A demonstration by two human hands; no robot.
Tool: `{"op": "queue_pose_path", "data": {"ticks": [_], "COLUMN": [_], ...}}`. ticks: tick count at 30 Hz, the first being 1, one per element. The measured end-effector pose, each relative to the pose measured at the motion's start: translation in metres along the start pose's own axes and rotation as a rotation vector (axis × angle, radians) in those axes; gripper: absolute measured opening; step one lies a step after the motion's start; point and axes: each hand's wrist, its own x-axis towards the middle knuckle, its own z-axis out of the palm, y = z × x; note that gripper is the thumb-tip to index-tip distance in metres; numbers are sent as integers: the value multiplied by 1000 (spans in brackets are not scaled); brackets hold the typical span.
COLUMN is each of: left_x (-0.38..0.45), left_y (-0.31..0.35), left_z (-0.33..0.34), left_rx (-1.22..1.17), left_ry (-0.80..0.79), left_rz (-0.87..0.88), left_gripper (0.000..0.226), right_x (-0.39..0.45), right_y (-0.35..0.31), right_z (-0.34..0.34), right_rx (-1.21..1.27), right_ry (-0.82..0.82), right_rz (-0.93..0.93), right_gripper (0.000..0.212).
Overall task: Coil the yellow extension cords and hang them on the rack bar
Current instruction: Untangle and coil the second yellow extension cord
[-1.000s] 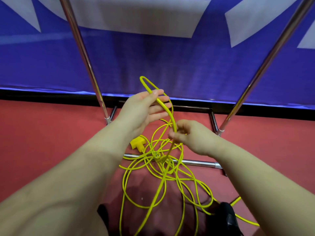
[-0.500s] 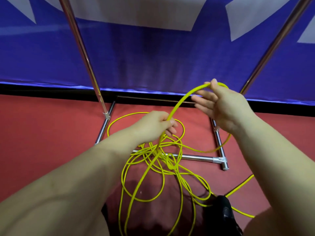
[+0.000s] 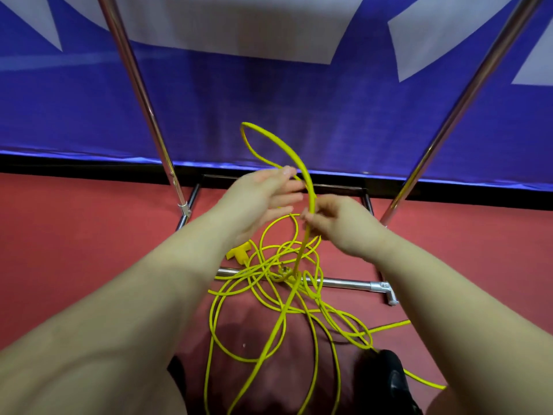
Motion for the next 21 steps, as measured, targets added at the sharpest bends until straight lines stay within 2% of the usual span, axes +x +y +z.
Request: {"op": "queue_pose_path", "data": {"ticks": [4, 7, 11, 13, 16, 21], "left_x": [-6, -6, -5, -5, -4, -3], "left_y": [-20, -33, -28, -24, -18, -2], "left_z": [2, 5, 8, 8, 7, 3], "left_rx": [577, 758, 600, 567, 489, 110], "left_ry": [-184, -238, -202, -181, -91, 30], "left_rz": [-128, -94, -24, 6, 66, 92], "left_gripper": [15, 21, 13, 17, 15, 21], "right_x": [3, 2, 3, 3, 1, -6], "right_y": [-7, -11, -13, -14, -10, -5], "right_z": [-19, -31, -36, -37, -29, -8], "right_rx": [463, 739, 920, 958, 835, 585], "right_ry": [180, 239, 253, 241, 128, -115], "right_rz": [149, 201, 220, 224, 253, 229], "right_gripper": [18, 19, 16, 15, 21, 11]}}
